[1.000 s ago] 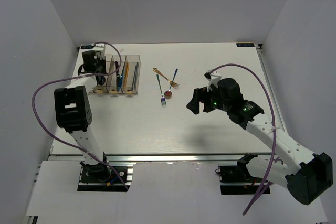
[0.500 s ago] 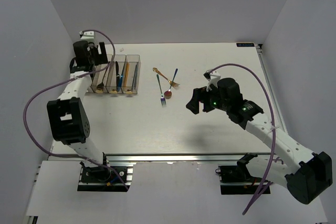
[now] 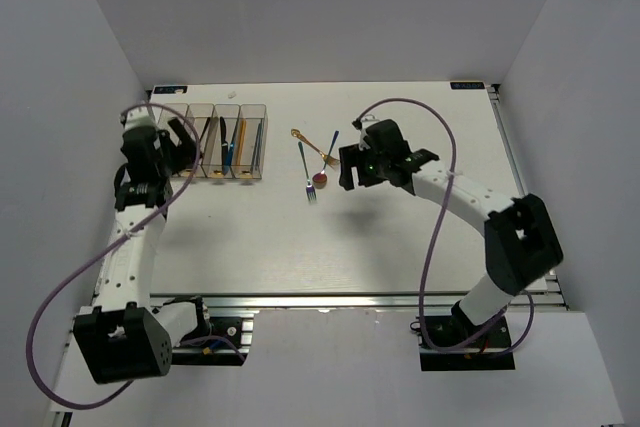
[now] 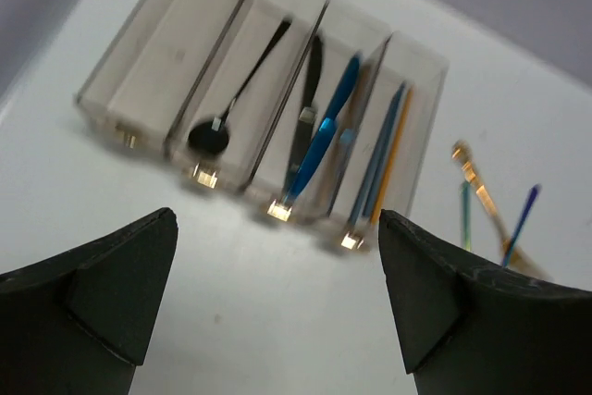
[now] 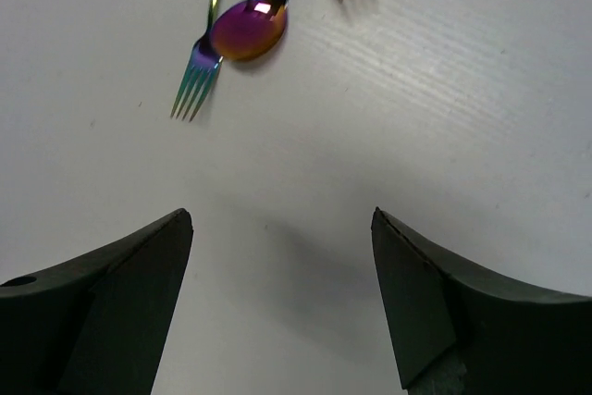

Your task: Sort the eating utensils into containers

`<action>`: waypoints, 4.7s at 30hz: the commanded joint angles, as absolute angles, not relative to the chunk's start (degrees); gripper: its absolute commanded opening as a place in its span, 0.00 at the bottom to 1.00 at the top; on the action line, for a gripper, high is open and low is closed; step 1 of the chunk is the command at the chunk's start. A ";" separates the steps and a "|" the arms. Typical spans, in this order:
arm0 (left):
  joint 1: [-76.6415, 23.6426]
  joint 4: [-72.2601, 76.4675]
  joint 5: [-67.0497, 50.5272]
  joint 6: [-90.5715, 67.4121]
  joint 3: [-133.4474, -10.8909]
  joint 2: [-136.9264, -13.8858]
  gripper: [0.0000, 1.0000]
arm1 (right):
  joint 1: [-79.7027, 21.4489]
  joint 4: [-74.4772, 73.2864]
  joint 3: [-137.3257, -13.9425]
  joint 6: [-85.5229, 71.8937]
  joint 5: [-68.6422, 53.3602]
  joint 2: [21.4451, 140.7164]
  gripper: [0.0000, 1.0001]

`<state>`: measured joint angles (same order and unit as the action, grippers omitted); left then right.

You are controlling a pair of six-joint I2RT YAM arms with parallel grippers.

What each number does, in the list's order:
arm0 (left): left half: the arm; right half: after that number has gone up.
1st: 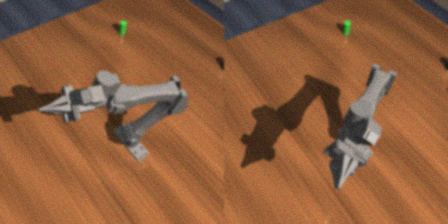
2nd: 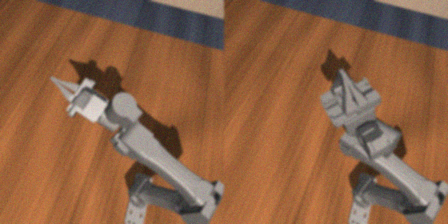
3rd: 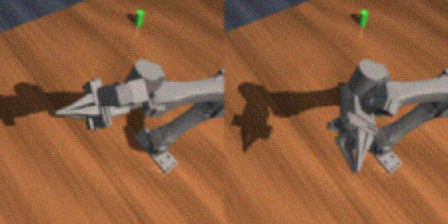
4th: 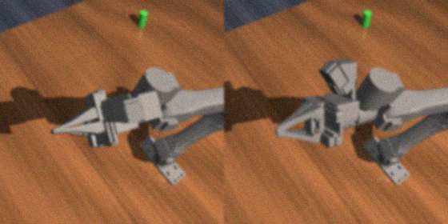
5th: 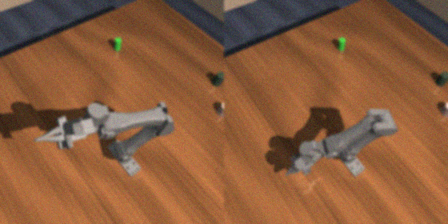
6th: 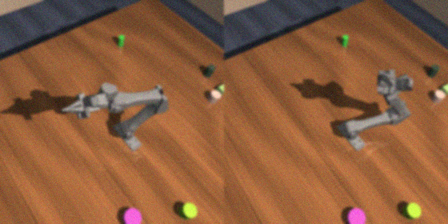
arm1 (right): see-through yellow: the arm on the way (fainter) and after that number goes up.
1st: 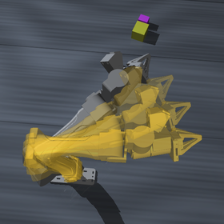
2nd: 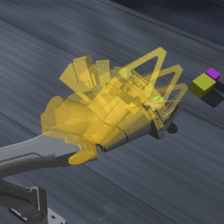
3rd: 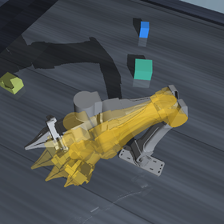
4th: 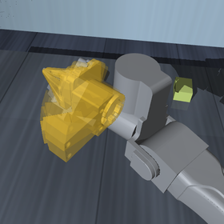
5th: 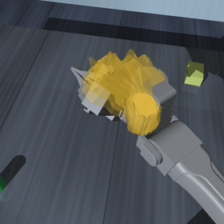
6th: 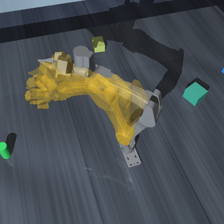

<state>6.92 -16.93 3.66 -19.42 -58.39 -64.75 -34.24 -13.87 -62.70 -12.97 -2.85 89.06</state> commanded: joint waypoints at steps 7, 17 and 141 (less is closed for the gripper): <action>6.77 -20.31 5.36 -23.64 -41.05 -48.97 0.98 | -36.73 -20.38 -84.08 -23.72 16.42 105.63 0.76; 4.48 -20.13 2.29 -23.47 -41.13 -48.43 0.98 | -37.35 -21.71 -102.10 -30.15 23.55 120.66 0.85; 1.85 -0.44 -22.15 -39.28 -30.32 -49.83 0.98 | -38.85 -12.31 -73.30 -27.43 16.53 106.44 0.00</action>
